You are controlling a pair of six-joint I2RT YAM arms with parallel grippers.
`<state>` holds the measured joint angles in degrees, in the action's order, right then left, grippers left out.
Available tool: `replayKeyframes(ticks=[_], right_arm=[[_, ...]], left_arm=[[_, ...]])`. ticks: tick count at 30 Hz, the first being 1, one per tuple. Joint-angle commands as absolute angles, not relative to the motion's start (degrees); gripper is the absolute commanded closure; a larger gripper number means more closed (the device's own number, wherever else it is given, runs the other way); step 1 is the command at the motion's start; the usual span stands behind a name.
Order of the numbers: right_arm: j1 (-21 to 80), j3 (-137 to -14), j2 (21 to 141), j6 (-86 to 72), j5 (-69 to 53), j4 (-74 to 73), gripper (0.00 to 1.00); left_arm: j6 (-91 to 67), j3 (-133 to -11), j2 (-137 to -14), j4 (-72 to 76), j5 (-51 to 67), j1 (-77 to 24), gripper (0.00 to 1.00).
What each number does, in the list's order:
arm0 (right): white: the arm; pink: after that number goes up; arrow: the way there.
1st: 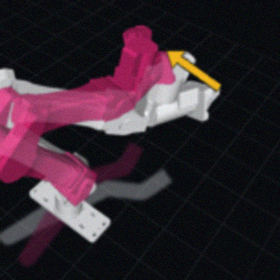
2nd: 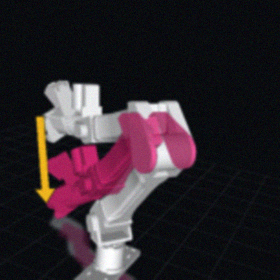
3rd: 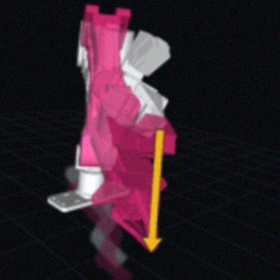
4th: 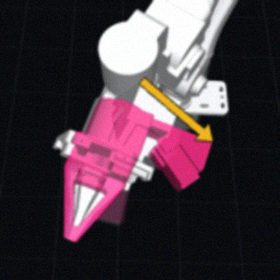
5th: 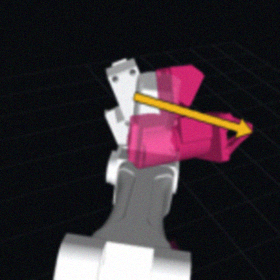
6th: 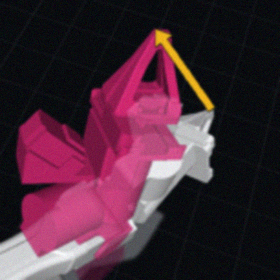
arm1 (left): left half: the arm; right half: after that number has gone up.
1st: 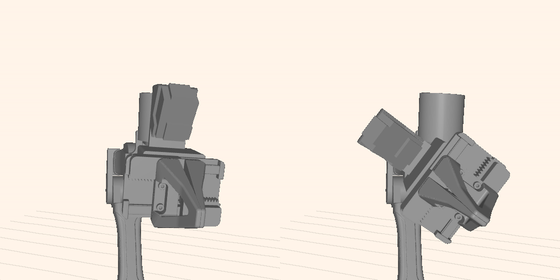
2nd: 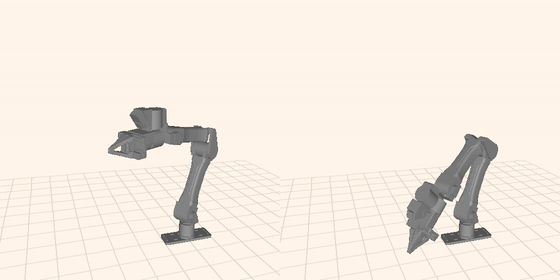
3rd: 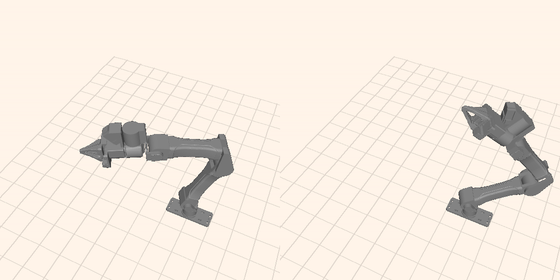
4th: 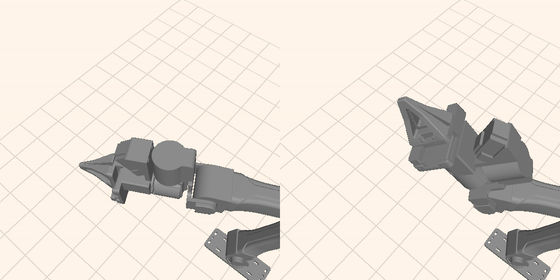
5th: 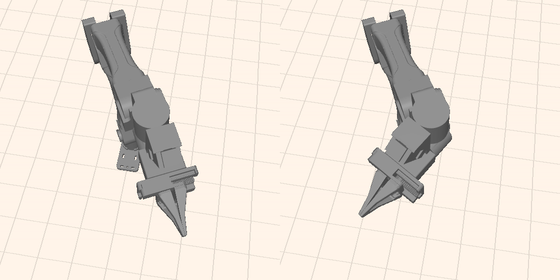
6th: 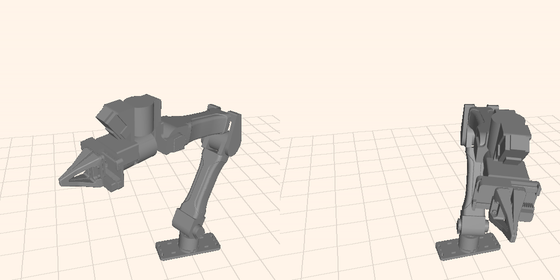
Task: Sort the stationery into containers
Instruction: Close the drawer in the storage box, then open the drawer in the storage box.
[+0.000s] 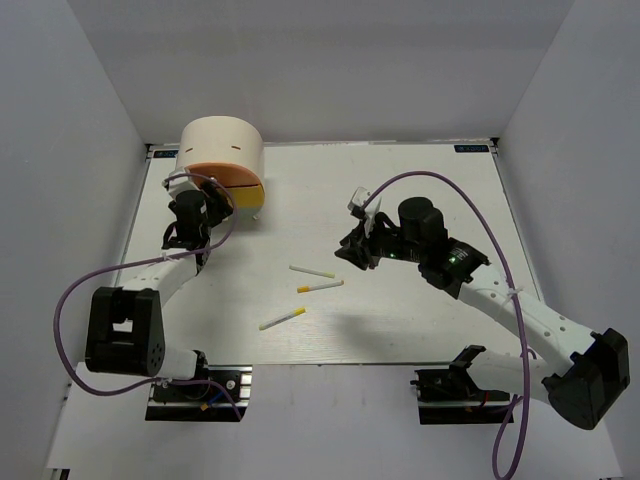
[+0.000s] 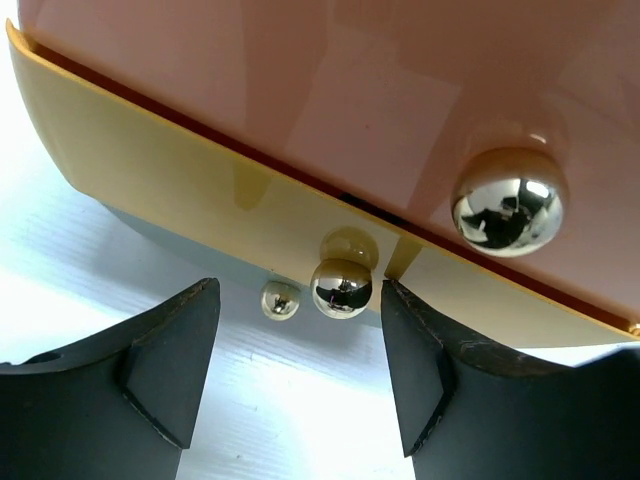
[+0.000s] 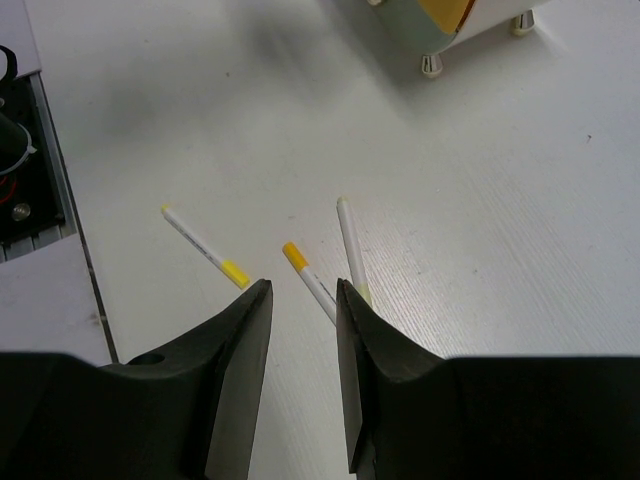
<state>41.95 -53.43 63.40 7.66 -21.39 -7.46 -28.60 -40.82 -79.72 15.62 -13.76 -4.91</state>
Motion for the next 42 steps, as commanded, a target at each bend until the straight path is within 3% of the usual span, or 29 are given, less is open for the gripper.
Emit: replayKeyframes(ticks=[1, 18, 31, 38, 42], right_arm=[[41.9, -52.8, 63.5, 7.5, -21.7, -5.0, 0.62], [41.7, -52.6, 63.7, 7.6, -21.4, -5.0, 0.62], [41.9, -52.5, 63.2, 7.6, -21.9, -5.4, 0.62], [41.7, -52.3, 63.1, 7.7, -21.5, -5.1, 0.62], [41.9, -52.4, 63.8, 8.1, -21.7, -5.2, 0.62]], left_arm=[[-30.0, -40.1, -80.0, 19.9, -12.4, -4.0, 0.25], [-31.7, -39.0, -80.6, 21.8, -11.3, -3.0, 0.26], [-33.5, -26.4, -71.3, 25.3, -10.1, -3.0, 0.26], [-38.3, -25.1, -78.7, 33.6, -3.3, -1.1, 0.28], [-42.8, -23.4, -85.2, 42.9, 1.8, 0.3, 0.35]])
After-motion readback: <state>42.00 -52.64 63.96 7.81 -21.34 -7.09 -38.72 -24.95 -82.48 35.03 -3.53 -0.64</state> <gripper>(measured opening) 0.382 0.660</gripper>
